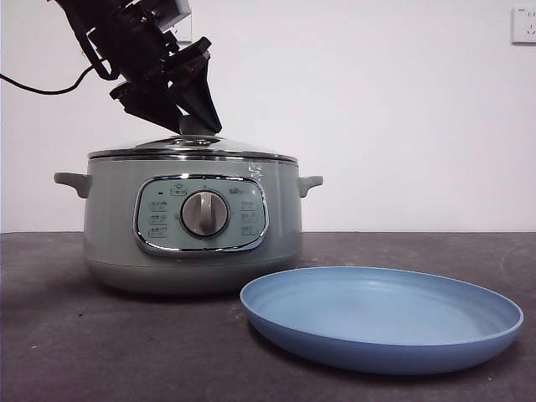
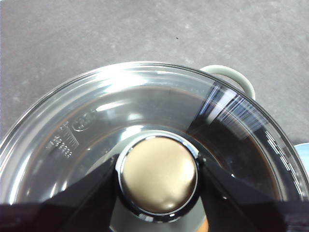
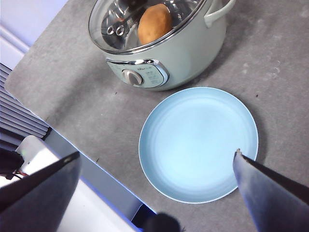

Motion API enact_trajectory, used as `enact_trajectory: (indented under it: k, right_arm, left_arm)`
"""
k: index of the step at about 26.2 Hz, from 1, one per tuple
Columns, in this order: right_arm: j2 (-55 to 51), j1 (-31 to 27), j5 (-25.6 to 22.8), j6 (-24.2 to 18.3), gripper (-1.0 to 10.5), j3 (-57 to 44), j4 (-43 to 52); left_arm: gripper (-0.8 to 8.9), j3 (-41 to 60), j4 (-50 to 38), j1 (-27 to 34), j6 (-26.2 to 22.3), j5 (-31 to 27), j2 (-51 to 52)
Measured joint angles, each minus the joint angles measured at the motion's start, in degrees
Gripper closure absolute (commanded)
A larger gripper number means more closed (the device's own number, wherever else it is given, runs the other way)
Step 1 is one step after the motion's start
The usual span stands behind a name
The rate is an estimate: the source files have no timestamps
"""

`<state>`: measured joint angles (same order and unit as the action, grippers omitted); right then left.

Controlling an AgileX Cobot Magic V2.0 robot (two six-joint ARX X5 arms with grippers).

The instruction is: Take the potato out from the steamer,put the potato on the plate,close the lid

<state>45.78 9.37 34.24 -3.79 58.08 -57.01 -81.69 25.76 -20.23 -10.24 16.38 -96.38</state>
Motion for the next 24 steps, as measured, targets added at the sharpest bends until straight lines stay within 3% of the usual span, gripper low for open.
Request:
enact_trajectory:
  k: [9, 15, 24]
  right_arm:
    - [4.35, 1.44, 0.11, 4.15, 2.9, 0.0, 8.04]
    - [16.83, 11.32, -1.75, 10.25, 2.9, 4.33, 20.17]
    - [39.01, 21.94, -9.42, 10.29, 2.9, 23.26, 20.63]
  left_arm:
    - [8.22, 0.26, 8.68, 2.67, 2.58, -2.34, 16.68]
    - [8.22, 0.28, 21.94, 6.88, 2.8, -6.19, 31.63]
    - [8.22, 0.28, 34.42, 9.86, 2.82, -9.29, 42.99]
